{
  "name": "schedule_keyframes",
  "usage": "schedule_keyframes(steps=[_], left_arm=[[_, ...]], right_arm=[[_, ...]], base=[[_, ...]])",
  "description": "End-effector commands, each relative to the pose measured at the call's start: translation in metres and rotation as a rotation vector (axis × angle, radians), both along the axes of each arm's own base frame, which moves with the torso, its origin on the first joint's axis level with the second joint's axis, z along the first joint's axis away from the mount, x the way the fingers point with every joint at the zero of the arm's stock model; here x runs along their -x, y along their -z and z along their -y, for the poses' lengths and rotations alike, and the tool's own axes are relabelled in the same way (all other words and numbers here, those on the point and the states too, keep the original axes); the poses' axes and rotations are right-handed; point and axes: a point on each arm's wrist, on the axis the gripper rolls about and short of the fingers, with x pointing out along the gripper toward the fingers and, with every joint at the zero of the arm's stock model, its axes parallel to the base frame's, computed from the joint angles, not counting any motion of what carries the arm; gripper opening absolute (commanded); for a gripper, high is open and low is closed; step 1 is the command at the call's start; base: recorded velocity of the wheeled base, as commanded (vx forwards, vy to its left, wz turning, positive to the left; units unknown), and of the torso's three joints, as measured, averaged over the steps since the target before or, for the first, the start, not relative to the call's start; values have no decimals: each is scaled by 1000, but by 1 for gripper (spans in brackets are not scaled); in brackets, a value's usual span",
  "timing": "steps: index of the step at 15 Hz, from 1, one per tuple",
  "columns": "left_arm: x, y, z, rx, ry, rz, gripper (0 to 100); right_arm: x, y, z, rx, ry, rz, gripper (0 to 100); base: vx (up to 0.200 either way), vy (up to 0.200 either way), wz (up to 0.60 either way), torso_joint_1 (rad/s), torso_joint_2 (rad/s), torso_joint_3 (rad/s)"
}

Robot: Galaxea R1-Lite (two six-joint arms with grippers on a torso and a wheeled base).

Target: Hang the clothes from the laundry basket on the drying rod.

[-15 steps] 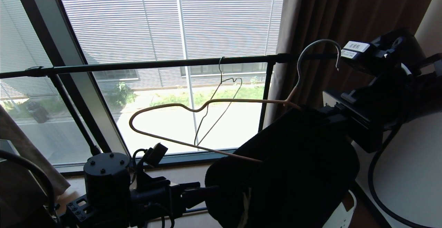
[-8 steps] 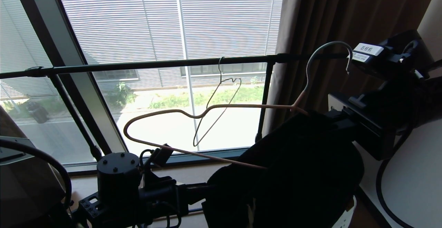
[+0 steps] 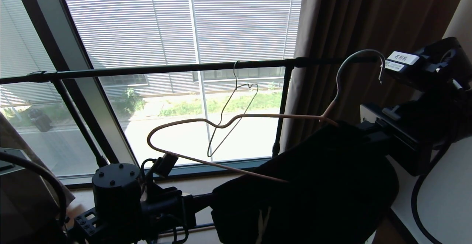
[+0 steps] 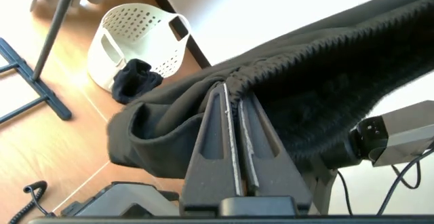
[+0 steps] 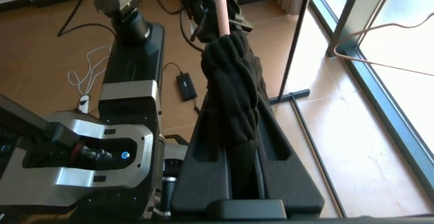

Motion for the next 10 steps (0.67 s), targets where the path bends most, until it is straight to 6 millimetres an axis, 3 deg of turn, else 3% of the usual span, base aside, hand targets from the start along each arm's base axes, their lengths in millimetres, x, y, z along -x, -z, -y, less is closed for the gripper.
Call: schedule_keyframes(steps=[1, 4, 7, 10], left_arm=[[4, -20, -14, 33, -43, 59, 0], [7, -34, -28, 32, -88, 71, 0], [3, -37, -39, 11, -132, 73, 0], [-4, -42, -39, 21, -142, 98, 0]], right_arm=[[4, 3, 12, 9, 47, -7, 0], [8, 9, 18, 62, 99, -1, 0], [13, 17, 21, 142, 163, 45, 0], [17, 26, 21, 176, 186, 54, 0]], base=[[0, 0, 0, 0, 0, 0], [0, 0, 0, 0, 0, 0], [0, 0, 0, 0, 0, 0], [0, 0, 0, 0, 0, 0]])
